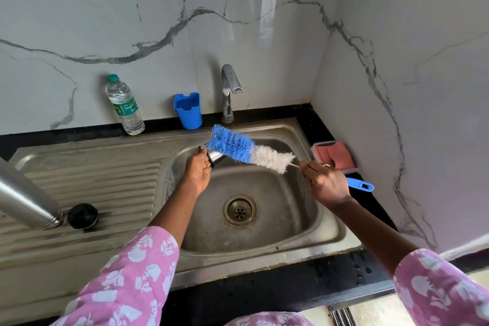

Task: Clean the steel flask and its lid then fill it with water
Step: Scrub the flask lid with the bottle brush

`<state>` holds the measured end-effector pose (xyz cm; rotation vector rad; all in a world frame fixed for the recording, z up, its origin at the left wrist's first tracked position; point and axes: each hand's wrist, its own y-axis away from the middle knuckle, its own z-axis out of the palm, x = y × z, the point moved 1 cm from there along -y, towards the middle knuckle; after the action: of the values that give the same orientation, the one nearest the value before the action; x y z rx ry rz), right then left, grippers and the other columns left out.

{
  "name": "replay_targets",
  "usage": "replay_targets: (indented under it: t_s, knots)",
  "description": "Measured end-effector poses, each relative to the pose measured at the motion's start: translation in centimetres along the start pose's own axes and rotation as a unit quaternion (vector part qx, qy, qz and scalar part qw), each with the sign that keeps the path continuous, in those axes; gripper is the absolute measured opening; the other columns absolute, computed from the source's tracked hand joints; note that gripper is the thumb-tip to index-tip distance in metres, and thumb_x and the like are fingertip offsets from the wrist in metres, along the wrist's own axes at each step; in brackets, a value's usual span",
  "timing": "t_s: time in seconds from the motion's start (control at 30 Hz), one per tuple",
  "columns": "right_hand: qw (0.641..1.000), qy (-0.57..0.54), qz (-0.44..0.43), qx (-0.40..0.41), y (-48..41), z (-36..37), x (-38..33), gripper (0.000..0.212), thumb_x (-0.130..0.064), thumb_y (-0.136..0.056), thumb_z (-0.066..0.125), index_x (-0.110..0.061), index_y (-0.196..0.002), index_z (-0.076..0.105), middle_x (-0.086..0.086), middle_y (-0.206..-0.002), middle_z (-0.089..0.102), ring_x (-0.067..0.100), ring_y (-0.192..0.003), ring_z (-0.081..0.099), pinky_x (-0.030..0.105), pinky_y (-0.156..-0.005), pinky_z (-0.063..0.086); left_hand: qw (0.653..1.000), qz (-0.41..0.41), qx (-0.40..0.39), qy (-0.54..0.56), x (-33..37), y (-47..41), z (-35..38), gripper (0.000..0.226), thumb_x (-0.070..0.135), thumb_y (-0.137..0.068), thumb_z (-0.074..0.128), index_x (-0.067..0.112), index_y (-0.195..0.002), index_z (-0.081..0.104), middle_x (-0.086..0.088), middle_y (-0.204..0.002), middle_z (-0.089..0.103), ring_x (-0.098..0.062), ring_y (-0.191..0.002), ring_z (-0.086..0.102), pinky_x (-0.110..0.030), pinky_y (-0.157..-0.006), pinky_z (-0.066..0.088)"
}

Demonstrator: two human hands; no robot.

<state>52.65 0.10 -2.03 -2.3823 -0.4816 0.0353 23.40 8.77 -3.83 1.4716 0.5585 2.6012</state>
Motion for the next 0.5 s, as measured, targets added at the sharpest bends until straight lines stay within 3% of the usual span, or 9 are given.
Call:
replay_targets:
  t_s: [0.1, 0.2, 0.23, 0.27, 0.33, 0.43, 0.5]
  knots:
    - [1.000, 0.002, -0.012, 0.012, -0.1, -0.3, 0.3, 0.033, 0.000, -0.056, 0.074, -0.009, -0.087, 0.071, 0.002, -0.060, 0.055, 0.025, -0.039, 0.050, 0.023, -0.032, 0.030, 0.999, -0.011, 0.020, -0.042, -0.5, -0.2, -0.1, 0.027, -0.002, -0.097, 0.040, 0.016, -0.095, 0.059, 0.005, -0.080, 0.049, -0.005, -0.065, 0.037, -0.024, -0.062, 0.036]
    - [1.000, 0.007, 0.004, 0.007, -0.6, 0.0, 0.0, 0.031, -0.001, -0.060, 0.074, -0.011, -0.089, 0.071, 0.002, -0.061, 0.055, 0.026, -0.040, 0.051, 0.024, -0.031, 0.032, 0.991, -0.009, -0.010, -0.130, -0.4, 0.9, 0.5, 0.042, -0.013, -0.094, 0.030, 0.001, -0.129, 0.049, 0.004, -0.084, 0.052, -0.003, -0.065, 0.037, -0.014, -0.062, 0.037]
    - [1.000, 0.008, 0.010, 0.003, -0.8, 0.1, -0.1, 0.032, 0.000, -0.059, 0.076, -0.011, -0.089, 0.072, 0.002, -0.061, 0.056, 0.026, -0.040, 0.052, 0.024, -0.032, 0.032, 0.989, 0.000, -0.012, -0.147, -0.4, 1.2, 0.6, 0.045, -0.014, -0.094, 0.030, -0.001, -0.135, 0.044, -0.003, -0.101, 0.061, -0.004, -0.075, 0.047, -0.010, -0.074, 0.041]
    - [1.000, 0.009, 0.013, 0.001, -0.9, 0.1, -0.3, 0.033, 0.001, -0.058, 0.078, -0.010, -0.088, 0.072, 0.003, -0.061, 0.056, 0.026, -0.040, 0.052, 0.024, -0.032, 0.032, 0.988, 0.012, -0.006, -0.156, -0.4, 1.4, 0.7, 0.045, -0.014, -0.095, 0.031, -0.001, -0.136, 0.043, -0.017, -0.125, 0.058, -0.006, -0.089, 0.052, -0.013, -0.090, 0.038]
    - [1.000, 0.009, 0.014, -0.001, -0.8, 0.1, -0.5, 0.035, 0.002, -0.055, 0.081, -0.010, -0.087, 0.073, 0.002, -0.060, 0.055, 0.025, -0.040, 0.052, 0.023, -0.032, 0.031, 0.988, 0.024, 0.009, -0.155, -0.1, 1.8, 0.9, 0.046, -0.014, -0.095, 0.031, 0.001, -0.136, 0.044, -0.027, -0.145, 0.034, -0.009, -0.090, 0.044, -0.021, -0.103, 0.028]
    - [1.000, 0.008, -0.001, -0.001, -0.2, -0.2, -0.4, 0.039, 0.002, -0.050, 0.083, -0.010, -0.085, 0.073, 0.002, -0.060, 0.054, 0.024, -0.039, 0.050, 0.024, -0.032, 0.032, 0.987, 0.016, 0.020, -0.157, 0.0, 1.5, 0.9, 0.047, -0.013, -0.095, 0.031, 0.005, -0.137, 0.045, -0.026, -0.144, 0.037, -0.014, -0.099, 0.038, -0.026, -0.108, 0.024]
    - [1.000, 0.007, -0.016, -0.005, 0.2, -0.3, -0.1, 0.041, 0.003, -0.047, 0.082, -0.009, -0.085, 0.073, 0.003, -0.060, 0.054, 0.024, -0.039, 0.049, 0.024, -0.033, 0.031, 0.987, 0.008, 0.025, -0.159, -0.2, 1.1, 0.7, 0.048, -0.014, -0.094, 0.030, 0.005, -0.136, 0.045, -0.018, -0.128, 0.054, -0.015, -0.100, 0.042, -0.028, -0.105, 0.028]
